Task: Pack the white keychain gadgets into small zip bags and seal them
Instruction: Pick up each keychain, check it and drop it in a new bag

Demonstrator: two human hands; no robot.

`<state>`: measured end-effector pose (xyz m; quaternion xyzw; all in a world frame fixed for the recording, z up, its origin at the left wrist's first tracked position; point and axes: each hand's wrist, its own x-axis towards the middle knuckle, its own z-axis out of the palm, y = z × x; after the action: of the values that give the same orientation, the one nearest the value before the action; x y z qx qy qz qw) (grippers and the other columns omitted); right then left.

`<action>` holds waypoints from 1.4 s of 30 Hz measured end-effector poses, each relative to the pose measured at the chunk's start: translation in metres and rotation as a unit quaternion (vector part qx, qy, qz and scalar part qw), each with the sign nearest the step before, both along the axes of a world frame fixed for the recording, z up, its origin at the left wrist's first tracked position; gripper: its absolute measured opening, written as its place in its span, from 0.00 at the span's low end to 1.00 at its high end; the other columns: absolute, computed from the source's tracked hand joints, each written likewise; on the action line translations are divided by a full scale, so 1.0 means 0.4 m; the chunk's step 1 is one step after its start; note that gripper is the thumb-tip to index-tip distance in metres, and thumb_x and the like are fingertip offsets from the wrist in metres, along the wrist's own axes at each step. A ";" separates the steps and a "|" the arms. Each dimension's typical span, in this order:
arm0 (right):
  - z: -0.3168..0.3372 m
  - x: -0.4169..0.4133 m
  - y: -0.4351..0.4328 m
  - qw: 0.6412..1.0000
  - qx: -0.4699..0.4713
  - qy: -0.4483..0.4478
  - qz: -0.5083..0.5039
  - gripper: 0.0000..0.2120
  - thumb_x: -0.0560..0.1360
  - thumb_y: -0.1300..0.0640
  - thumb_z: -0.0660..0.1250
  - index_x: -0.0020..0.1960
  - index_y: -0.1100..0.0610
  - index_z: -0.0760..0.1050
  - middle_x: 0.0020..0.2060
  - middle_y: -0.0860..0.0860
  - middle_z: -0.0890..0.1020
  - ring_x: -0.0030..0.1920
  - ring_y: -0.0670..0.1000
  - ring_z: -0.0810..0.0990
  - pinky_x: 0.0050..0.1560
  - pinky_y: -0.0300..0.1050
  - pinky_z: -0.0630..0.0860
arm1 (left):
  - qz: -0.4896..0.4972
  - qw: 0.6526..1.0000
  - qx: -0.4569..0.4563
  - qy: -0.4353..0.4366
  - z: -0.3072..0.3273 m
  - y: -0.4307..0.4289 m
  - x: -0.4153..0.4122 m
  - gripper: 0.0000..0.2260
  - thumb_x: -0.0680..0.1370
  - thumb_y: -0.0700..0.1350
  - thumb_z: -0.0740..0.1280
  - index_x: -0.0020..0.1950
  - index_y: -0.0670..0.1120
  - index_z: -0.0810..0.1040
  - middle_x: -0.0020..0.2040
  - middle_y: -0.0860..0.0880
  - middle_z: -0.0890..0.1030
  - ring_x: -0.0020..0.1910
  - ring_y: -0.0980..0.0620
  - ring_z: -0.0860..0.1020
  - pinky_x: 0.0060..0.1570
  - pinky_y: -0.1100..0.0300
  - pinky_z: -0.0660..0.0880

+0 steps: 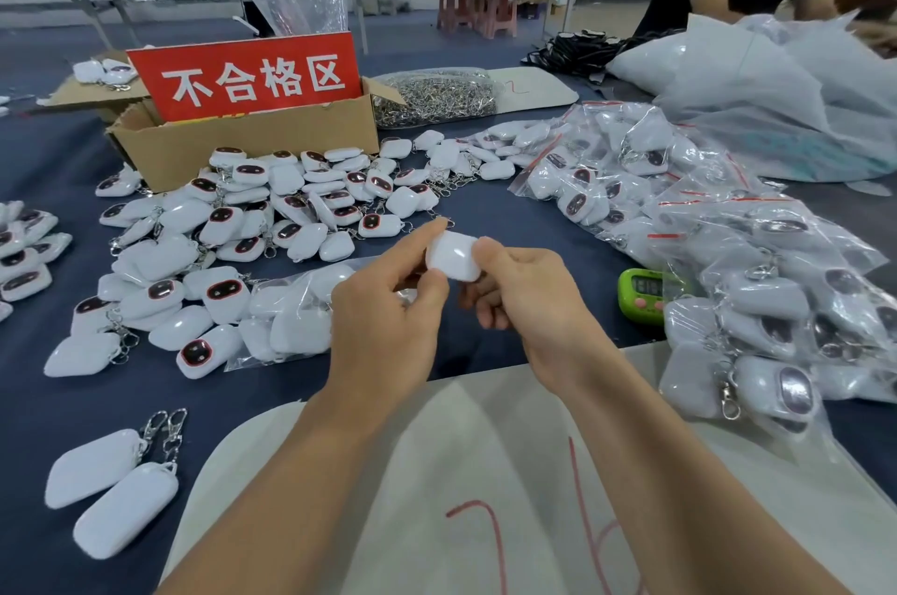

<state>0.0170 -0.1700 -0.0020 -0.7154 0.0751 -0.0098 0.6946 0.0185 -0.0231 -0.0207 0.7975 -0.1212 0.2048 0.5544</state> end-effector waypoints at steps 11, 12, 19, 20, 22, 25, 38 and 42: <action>-0.007 0.008 -0.014 0.976 0.208 0.046 0.049 0.09 0.80 0.60 0.69 0.54 0.65 0.85 0.52 0.60 0.87 0.48 0.51 0.85 0.50 0.42 0.82 | -0.016 0.996 -0.078 0.034 0.007 0.001 0.017 0.17 0.75 0.40 0.77 0.51 0.64 0.85 0.48 0.63 0.86 0.46 0.63 0.84 0.53 0.61 0.80; -0.005 0.008 -0.015 0.968 0.241 0.053 0.049 0.09 0.80 0.62 0.69 0.55 0.66 0.85 0.53 0.61 0.87 0.47 0.51 0.85 0.50 0.42 0.82 | -0.020 0.994 -0.097 0.041 0.008 0.001 0.019 0.17 0.75 0.39 0.77 0.51 0.63 0.85 0.48 0.62 0.87 0.49 0.61 0.85 0.55 0.61 0.81; -0.003 0.013 -0.012 0.921 0.376 0.102 0.000 0.07 0.79 0.70 0.68 0.55 0.69 0.81 0.49 0.61 0.87 0.45 0.53 0.88 0.45 0.43 0.85 | -0.017 0.994 -0.092 0.062 -0.001 -0.003 0.016 0.19 0.73 0.42 0.79 0.55 0.64 0.83 0.50 0.64 0.86 0.53 0.63 0.84 0.55 0.59 0.80; -0.004 0.014 -0.013 0.923 0.372 0.095 -0.006 0.08 0.78 0.72 0.67 0.55 0.68 0.81 0.48 0.60 0.88 0.45 0.53 0.88 0.45 0.43 0.85 | -0.024 0.993 -0.096 0.068 0.000 -0.004 0.016 0.18 0.73 0.42 0.79 0.57 0.62 0.84 0.52 0.63 0.86 0.54 0.63 0.83 0.57 0.59 0.79; -0.007 0.014 -0.014 0.939 0.336 0.072 -0.011 0.13 0.76 0.76 0.66 0.57 0.65 0.80 0.46 0.58 0.88 0.45 0.52 0.88 0.46 0.44 0.85 | -0.044 0.990 -0.106 0.080 0.003 -0.008 0.013 0.19 0.73 0.42 0.79 0.60 0.60 0.84 0.53 0.62 0.86 0.55 0.62 0.84 0.59 0.58 0.78; -0.015 0.011 -0.013 0.969 0.245 0.036 -0.019 0.22 0.73 0.80 0.63 0.58 0.59 0.81 0.45 0.55 0.88 0.47 0.53 0.87 0.57 0.48 0.84 | -0.058 0.989 -0.108 0.083 0.008 -0.016 0.008 0.20 0.75 0.38 0.77 0.58 0.62 0.82 0.50 0.61 0.87 0.52 0.60 0.85 0.57 0.60 0.80; -0.015 0.003 -0.001 0.997 -0.039 -0.030 -0.058 0.18 0.66 0.72 0.70 0.39 0.49 0.86 0.38 0.53 0.87 0.40 0.49 0.82 0.45 0.49 0.79 | -0.032 0.996 -0.069 0.051 0.011 -0.012 0.001 0.24 0.73 0.30 0.74 0.52 0.61 0.83 0.48 0.62 0.86 0.49 0.63 0.84 0.50 0.72 0.77; -0.010 0.000 0.002 0.993 -0.076 -0.066 -0.068 0.17 0.67 0.72 0.71 0.37 0.49 0.85 0.36 0.49 0.87 0.38 0.47 0.83 0.44 0.47 0.81 | -0.026 0.997 -0.058 0.046 0.009 -0.016 -0.001 0.24 0.73 0.29 0.73 0.53 0.60 0.83 0.49 0.63 0.86 0.51 0.64 0.84 0.52 0.72 0.77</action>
<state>0.0170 -0.1690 -0.0059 -0.7569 0.0765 -0.1097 0.6397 0.0182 -0.0295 -0.0172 0.7694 -0.1041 0.1597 0.6096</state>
